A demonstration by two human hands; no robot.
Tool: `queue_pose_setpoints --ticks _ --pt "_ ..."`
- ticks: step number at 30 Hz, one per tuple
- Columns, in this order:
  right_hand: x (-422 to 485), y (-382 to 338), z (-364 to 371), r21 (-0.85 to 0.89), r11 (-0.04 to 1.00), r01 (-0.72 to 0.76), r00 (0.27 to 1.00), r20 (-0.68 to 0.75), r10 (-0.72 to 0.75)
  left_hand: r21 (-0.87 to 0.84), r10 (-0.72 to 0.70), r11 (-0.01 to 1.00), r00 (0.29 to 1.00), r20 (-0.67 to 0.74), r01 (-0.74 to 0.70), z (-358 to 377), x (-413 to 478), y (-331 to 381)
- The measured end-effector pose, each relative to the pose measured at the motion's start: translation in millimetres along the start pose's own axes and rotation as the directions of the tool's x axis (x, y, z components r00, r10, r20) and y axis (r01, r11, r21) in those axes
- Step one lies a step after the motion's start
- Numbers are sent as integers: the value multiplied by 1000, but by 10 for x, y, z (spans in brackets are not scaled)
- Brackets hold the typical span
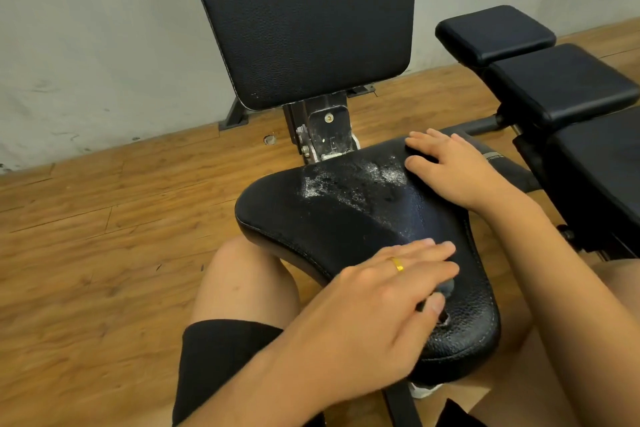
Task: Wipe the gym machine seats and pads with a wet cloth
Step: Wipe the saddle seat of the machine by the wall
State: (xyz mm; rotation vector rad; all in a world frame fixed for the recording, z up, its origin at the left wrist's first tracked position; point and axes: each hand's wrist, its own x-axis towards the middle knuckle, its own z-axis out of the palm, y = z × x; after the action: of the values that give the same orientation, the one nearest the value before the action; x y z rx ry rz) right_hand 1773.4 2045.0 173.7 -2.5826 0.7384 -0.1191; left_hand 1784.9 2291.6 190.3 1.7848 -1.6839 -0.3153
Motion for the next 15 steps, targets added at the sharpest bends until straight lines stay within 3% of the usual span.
queue_pose_setpoints --ticks 3,8,15 --pt "1 -3 9 14 1000 -5 1000 -5 5 41 -75 996 996 -53 77 -153 -80 -341" --pt "3 3 19 8 1000 6 1000 -2 -6 200 -450 848 866 -219 491 -675 -199 -1136" --pt "21 15 14 7 1000 4 1000 -7 -4 198 -473 840 861 -186 505 -557 -231 -938"
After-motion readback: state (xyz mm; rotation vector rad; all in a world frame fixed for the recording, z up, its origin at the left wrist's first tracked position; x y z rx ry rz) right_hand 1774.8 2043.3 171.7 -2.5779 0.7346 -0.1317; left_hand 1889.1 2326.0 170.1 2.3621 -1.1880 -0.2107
